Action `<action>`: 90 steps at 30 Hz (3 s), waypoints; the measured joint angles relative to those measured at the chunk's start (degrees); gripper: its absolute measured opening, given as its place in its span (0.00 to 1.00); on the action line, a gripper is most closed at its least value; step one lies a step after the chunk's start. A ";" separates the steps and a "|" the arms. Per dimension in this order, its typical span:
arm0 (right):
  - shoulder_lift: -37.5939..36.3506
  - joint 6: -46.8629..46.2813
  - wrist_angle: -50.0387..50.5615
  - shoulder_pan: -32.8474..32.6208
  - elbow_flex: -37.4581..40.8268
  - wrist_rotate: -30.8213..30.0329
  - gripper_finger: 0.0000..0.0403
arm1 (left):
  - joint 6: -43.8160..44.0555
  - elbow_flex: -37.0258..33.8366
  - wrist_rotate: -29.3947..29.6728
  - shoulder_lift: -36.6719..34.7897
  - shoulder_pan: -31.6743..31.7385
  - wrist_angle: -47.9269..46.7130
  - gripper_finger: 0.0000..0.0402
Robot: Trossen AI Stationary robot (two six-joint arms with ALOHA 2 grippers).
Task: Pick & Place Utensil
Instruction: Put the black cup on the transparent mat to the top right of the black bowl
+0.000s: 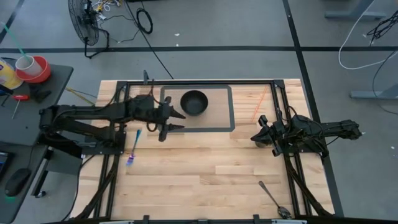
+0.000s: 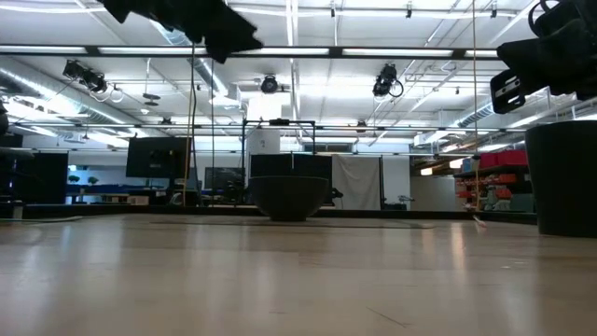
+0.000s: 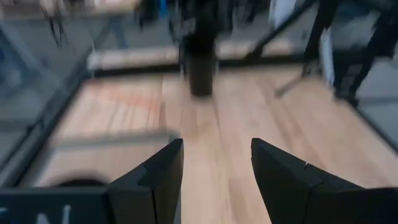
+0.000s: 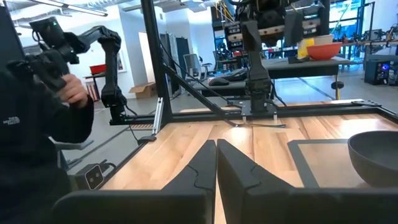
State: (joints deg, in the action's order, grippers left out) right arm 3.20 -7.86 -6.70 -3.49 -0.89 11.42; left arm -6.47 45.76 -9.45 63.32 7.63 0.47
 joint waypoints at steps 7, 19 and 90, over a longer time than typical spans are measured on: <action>-0.01 0.02 -0.07 0.00 -0.01 0.02 0.04 | 3.03 -5.81 0.10 -6.28 -2.86 6.90 0.48; -0.04 -1.47 -19.70 0.02 0.00 -11.04 0.04 | 7.96 -14.49 0.35 -15.84 -4.15 6.51 0.48; 69.57 -104.18 87.49 -37.07 -52.19 -23.02 0.97 | 7.22 -14.41 0.39 -16.10 -4.67 1.68 0.48</action>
State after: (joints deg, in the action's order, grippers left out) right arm 72.77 -112.04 80.79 -40.56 -53.08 -11.59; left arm 0.75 31.35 -9.06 47.22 2.96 2.15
